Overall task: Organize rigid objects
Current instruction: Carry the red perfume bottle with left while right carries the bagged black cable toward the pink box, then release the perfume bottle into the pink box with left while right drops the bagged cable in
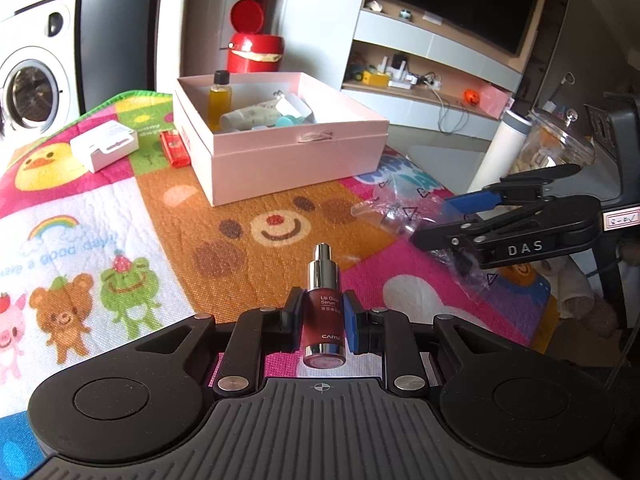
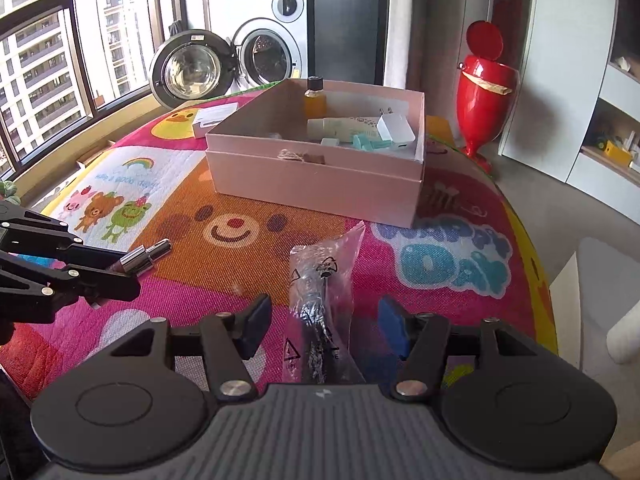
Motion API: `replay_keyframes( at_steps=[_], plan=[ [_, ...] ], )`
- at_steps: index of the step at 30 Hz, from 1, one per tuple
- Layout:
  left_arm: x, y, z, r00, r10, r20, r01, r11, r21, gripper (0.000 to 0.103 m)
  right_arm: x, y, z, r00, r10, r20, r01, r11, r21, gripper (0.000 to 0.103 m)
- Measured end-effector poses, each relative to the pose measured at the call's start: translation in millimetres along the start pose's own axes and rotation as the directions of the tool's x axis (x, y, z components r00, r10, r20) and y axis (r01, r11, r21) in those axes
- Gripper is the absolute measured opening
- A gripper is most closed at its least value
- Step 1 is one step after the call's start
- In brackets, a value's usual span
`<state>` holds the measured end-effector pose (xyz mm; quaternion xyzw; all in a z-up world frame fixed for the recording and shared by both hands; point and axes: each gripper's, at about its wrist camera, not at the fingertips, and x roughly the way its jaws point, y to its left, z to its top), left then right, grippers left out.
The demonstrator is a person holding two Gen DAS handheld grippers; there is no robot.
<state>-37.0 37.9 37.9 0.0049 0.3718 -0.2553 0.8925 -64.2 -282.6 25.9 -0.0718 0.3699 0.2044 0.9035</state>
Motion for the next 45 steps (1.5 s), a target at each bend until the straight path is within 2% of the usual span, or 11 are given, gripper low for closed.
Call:
replay_keyframes(
  at_steps=[2,4,6,12,16,20,22,28,36,39,45],
  plan=[
    [2,-2,-3,1.000,-0.004,-0.013,0.004,1.000,0.007,0.024,10,4,-1,1.000,0.006,-0.014,-0.006,1.000,-0.005,0.058],
    [3,-2,-4,1.000,-0.003,-0.026,0.003,1.000,0.010,0.024,17,8,-3,0.999,0.007,-0.032,-0.008,1.000,-0.012,0.045],
    [3,-4,-7,0.999,-0.004,-0.037,0.005,1.000,0.018,0.024,18,10,-4,0.998,0.019,-0.058,-0.021,0.999,-0.030,0.022],
    [-7,-7,-1,0.997,-0.061,-0.041,0.063,0.997,0.039,0.024,-24,5,6,0.998,0.053,0.017,-0.053,0.998,-0.016,0.020],
    [-46,-8,52,0.990,-0.039,0.138,0.025,0.994,0.104,0.024,-80,-8,49,0.978,0.013,0.210,-0.010,1.000,-0.016,0.020],
    [-83,-11,122,0.925,0.046,0.378,-0.106,0.984,0.140,0.024,-124,-25,113,0.921,-0.004,0.389,-0.005,1.000,0.022,0.020],
    [-83,-5,149,0.903,0.068,0.425,-0.123,0.987,0.104,0.024,-127,-31,140,0.905,-0.006,0.426,-0.013,0.999,0.042,0.020],
    [-19,25,192,0.932,0.125,0.340,-0.128,0.992,-0.015,0.024,-75,-36,184,0.928,-0.017,0.372,-0.014,0.997,0.079,0.020],
    [66,64,190,0.985,0.061,0.161,-0.038,0.990,-0.139,0.024,10,-44,195,0.972,-0.011,0.234,-0.013,0.995,0.099,0.021],
    [79,77,185,0.987,0.066,0.144,-0.043,0.986,-0.162,0.024,29,-47,190,0.984,0.002,0.179,-0.025,0.992,0.125,0.032],
    [62,117,176,0.975,0.143,0.170,-0.093,0.957,-0.274,0.024,40,-42,164,0.990,-0.035,0.138,0.020,0.994,0.104,0.036]
  ],
)
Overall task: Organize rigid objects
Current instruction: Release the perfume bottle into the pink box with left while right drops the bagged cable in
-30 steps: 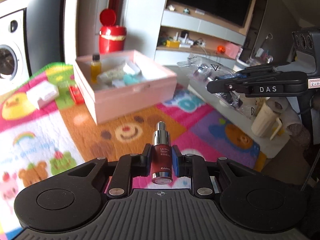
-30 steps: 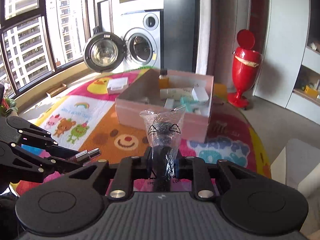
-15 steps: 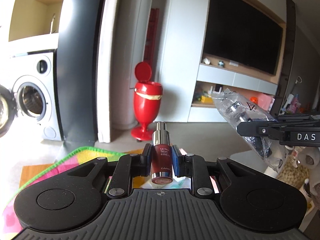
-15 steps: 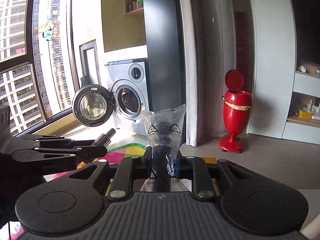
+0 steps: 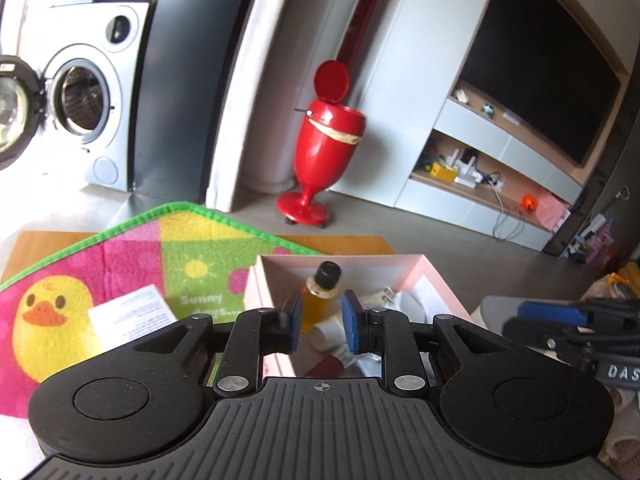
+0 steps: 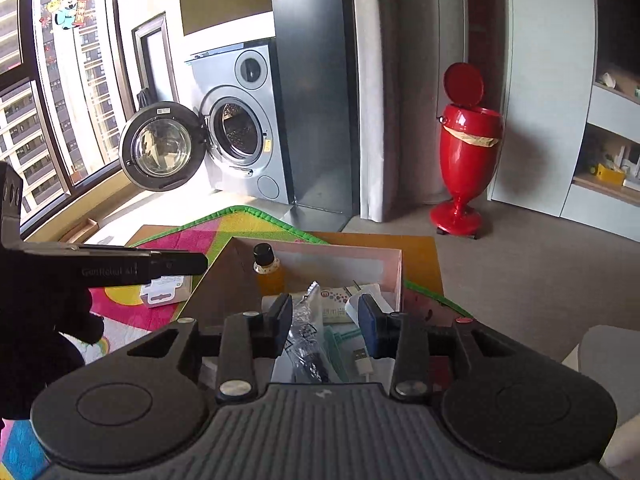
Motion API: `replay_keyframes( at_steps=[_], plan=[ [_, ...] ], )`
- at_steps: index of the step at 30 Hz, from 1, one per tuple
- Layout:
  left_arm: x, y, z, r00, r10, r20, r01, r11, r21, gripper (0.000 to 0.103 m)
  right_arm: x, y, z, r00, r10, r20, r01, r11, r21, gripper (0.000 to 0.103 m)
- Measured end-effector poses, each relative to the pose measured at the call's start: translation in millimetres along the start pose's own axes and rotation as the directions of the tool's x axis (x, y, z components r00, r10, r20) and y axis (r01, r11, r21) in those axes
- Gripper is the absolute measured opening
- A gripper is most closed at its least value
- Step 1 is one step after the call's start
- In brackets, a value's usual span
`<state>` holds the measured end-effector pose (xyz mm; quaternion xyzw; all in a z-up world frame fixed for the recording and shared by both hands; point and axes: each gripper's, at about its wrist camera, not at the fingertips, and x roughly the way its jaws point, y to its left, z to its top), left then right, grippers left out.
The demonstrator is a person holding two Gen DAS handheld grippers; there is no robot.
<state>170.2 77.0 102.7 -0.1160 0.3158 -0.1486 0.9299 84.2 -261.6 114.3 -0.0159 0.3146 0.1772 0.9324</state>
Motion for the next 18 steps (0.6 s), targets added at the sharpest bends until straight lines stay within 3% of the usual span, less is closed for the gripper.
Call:
replay_keyframes(
  at_steps=[5,7,12,18],
  plan=[
    [18,45,6,0.991,0.112,-0.070,-0.117,0.990,-0.084,0.022,-12,14,-37,0.999,0.022,-0.043,-0.025,0.997,-0.075,0.040],
    [35,57,2,0.988,0.090,-0.122,-0.101,0.991,-0.088,0.019,-15,20,-49,0.997,0.036,-0.065,-0.042,0.994,-0.101,0.041],
    [70,61,-3,0.985,0.115,-0.131,-0.122,0.991,-0.050,0.019,-22,32,-58,0.995,0.049,-0.090,-0.060,0.990,-0.128,0.044],
    [96,56,-8,0.973,0.087,-0.214,-0.077,0.996,0.053,0.016,-25,41,-59,0.993,0.061,-0.102,-0.076,0.984,-0.160,0.049]
  ],
)
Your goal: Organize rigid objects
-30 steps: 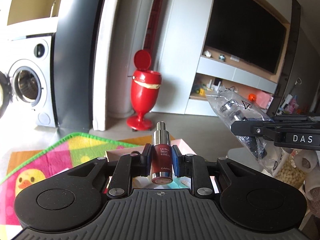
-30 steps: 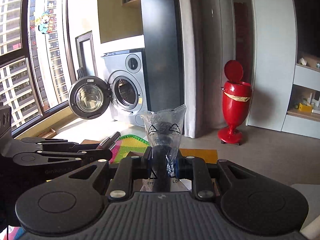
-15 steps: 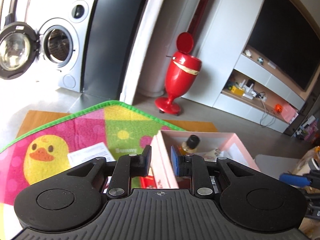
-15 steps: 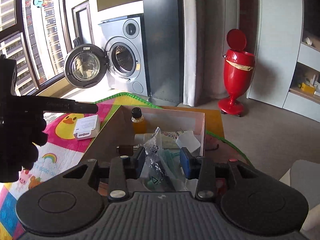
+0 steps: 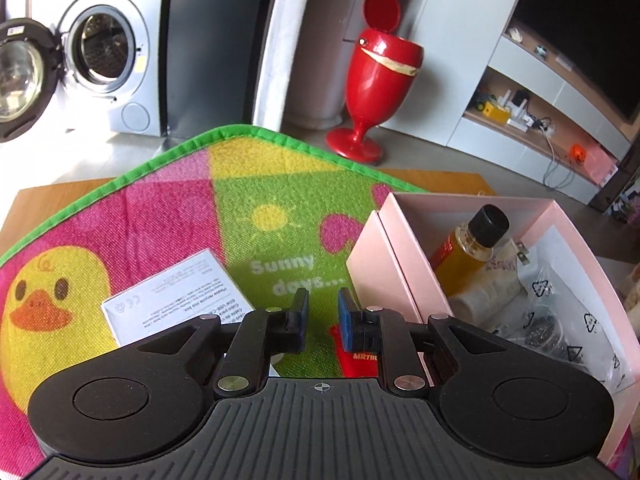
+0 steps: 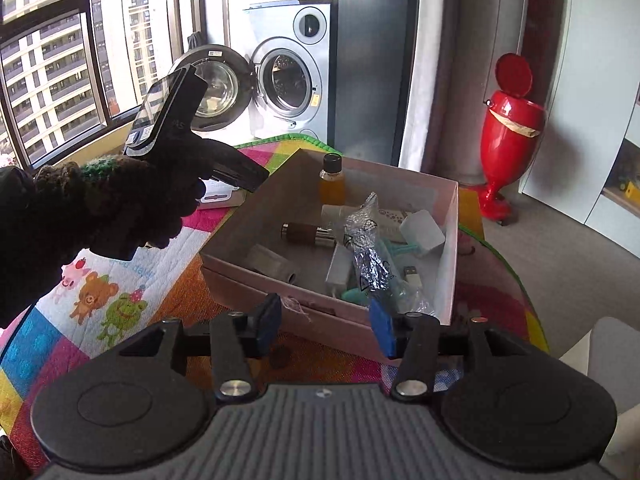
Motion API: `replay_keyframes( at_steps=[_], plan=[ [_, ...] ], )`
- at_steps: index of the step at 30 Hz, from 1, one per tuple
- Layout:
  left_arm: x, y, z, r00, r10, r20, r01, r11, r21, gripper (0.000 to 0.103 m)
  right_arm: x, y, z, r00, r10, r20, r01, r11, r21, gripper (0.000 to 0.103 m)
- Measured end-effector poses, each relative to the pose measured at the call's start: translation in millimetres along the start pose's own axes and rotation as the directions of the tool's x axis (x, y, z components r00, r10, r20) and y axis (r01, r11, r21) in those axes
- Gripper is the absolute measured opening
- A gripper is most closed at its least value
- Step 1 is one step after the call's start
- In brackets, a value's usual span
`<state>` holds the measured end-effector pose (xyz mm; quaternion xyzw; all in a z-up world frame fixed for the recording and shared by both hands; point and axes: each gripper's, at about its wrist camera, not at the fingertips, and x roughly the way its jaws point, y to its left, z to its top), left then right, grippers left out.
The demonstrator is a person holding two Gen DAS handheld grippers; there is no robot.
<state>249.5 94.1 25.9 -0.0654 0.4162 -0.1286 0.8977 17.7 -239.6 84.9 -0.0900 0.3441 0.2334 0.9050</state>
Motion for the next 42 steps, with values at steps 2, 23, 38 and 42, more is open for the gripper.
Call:
replay_keyframes(
  at_steps=[2,23,38,42],
  plan=[
    [-6,-3,-7,0.999,-0.029,-0.014,0.030,0.999,0.044,0.014,0,4,-2,1.000,0.001,0.000,-0.001,1.000,-0.014,0.051],
    [-109,18,-58,0.991,0.039,0.129,-0.030,0.997,-0.066,0.018,56,119,-36,0.982,0.168,-0.085,-0.180,0.970,-0.163,0.020],
    [-4,52,18,0.967,0.247,0.066,-0.237,0.963,-0.128,0.018,39,75,-68,0.991,0.124,-0.056,-0.128,0.988,-0.081,0.048],
    [-20,35,-8,0.993,0.112,0.046,-0.114,0.993,0.033,0.017,37,70,-73,0.989,0.142,-0.039,-0.144,0.988,-0.063,0.052]
  ],
)
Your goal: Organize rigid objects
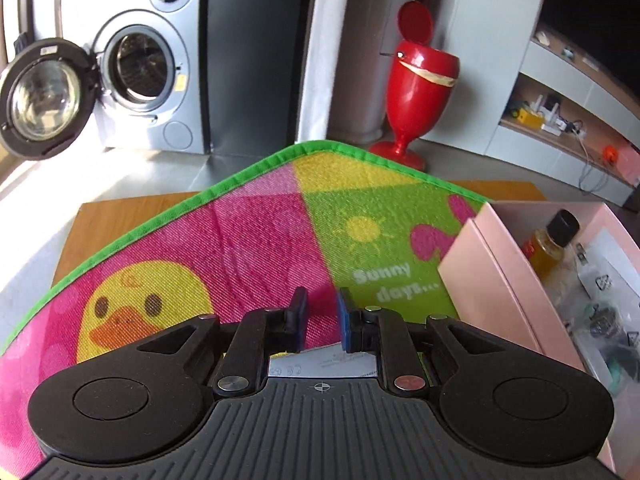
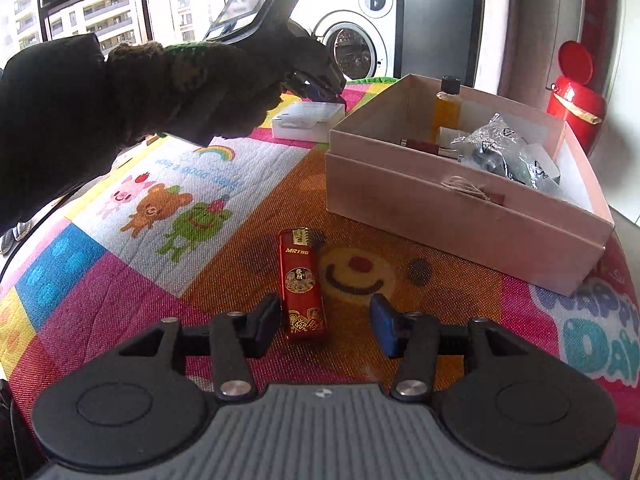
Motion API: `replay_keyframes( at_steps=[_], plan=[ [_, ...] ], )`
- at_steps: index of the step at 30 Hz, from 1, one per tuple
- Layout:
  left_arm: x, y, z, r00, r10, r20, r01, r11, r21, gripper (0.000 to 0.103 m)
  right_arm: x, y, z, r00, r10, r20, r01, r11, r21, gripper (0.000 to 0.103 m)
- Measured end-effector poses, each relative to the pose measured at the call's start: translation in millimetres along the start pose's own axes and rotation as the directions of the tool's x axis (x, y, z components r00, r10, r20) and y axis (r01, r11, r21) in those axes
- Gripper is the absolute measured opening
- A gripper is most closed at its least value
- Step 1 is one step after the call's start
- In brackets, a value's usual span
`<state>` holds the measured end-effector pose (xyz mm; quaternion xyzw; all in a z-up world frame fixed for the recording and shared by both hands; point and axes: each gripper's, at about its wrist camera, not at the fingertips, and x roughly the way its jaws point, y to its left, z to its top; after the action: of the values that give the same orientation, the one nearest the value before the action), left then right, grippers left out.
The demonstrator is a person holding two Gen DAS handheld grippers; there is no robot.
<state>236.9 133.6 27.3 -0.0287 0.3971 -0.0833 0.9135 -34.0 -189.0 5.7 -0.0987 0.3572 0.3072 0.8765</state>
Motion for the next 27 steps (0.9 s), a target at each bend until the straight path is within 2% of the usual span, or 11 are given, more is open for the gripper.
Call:
replay_keyframes(
  at_steps=[3,7,9,12,14,18,23,27],
  plan=[
    [-21,-13,-24,0.997,-0.078,-0.028,0.080,0.994,0.079,0.017,1,3,0,1.000,0.005,0.002,-0.005,1.000,0.000,0.061],
    [-54,-26,-61,0.986,-0.160,-0.053,0.165,0.980,0.110,0.017,4,9,-1,1.000,-0.004,0.011,0.004,1.000,-0.008,0.068],
    [-73,-32,-76,0.987,-0.159,-0.033,0.161,0.979,0.124,0.018,4,11,-3,1.000,-0.014,0.016,0.014,1.000,-0.020,0.069],
    [-116,-40,-95,0.990,-0.119,0.071,0.104,0.977,0.184,0.018,4,11,-4,1.000,-0.017,0.019,0.017,1.000,-0.016,0.070],
    [-140,-39,-99,0.988,-0.122,0.099,0.101,0.975,0.197,0.018,4,10,-4,1.000,-0.019,0.024,0.019,1.000,-0.014,0.071],
    [-159,-35,-106,0.986,-0.161,0.035,0.151,0.970,0.189,0.018,5,12,-8,0.999,-0.032,0.043,0.033,0.999,-0.013,0.080],
    [-148,-53,-127,0.996,-0.086,-0.026,0.090,0.956,0.280,0.018,7,12,-7,0.999,-0.033,0.042,0.034,0.999,-0.008,0.082],
    [-145,-61,-130,0.994,-0.109,-0.031,0.114,0.940,0.320,0.026,8,12,-8,0.999,-0.033,0.042,0.033,0.999,-0.007,0.082]
  ],
)
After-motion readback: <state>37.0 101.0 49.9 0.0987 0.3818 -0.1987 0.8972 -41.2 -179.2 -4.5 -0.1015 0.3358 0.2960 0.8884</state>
